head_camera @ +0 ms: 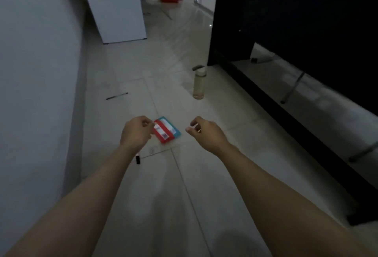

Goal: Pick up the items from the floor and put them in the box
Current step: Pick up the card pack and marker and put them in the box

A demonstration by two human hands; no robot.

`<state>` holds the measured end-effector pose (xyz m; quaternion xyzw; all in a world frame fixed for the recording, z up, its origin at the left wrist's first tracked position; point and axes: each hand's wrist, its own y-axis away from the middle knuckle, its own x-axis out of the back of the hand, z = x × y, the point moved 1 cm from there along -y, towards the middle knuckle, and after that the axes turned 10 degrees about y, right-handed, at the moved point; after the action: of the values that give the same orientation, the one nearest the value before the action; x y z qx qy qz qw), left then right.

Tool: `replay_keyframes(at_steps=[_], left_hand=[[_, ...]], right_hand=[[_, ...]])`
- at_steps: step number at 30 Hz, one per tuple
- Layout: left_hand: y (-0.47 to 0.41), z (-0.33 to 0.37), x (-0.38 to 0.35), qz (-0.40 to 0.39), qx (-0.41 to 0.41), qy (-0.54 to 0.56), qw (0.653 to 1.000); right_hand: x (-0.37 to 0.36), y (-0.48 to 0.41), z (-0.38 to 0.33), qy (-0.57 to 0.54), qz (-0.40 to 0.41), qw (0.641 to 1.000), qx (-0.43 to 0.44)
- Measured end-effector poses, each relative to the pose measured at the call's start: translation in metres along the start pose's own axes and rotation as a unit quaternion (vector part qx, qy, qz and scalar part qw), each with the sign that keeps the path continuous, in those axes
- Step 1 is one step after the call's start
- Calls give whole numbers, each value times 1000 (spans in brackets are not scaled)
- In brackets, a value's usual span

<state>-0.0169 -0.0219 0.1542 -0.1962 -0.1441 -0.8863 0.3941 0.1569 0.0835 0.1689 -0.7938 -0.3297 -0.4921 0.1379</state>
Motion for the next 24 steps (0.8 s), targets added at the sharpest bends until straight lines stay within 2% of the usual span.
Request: replay_keyframes(at_steps=[8,12,18,22,24], left_hand=[[-87,-148,-27,25,96,-13,995],[-119,-195,-56,42,108,-16,993],[-143,-209,-71,51,101,1,994],[-149,-204,-65,72,114,42,990],[-148,-201,-59,83,116,62,988]], right_hand=[[-154,-142,14,-64,-43,996,-44],[-218,-188,33,-26,-4,995,-101],[-259,-234,31,61,1,989,-137],[-262,-245,28,-15,-18,983,-181],[-259,-245,30,-115,-13,978,-176]])
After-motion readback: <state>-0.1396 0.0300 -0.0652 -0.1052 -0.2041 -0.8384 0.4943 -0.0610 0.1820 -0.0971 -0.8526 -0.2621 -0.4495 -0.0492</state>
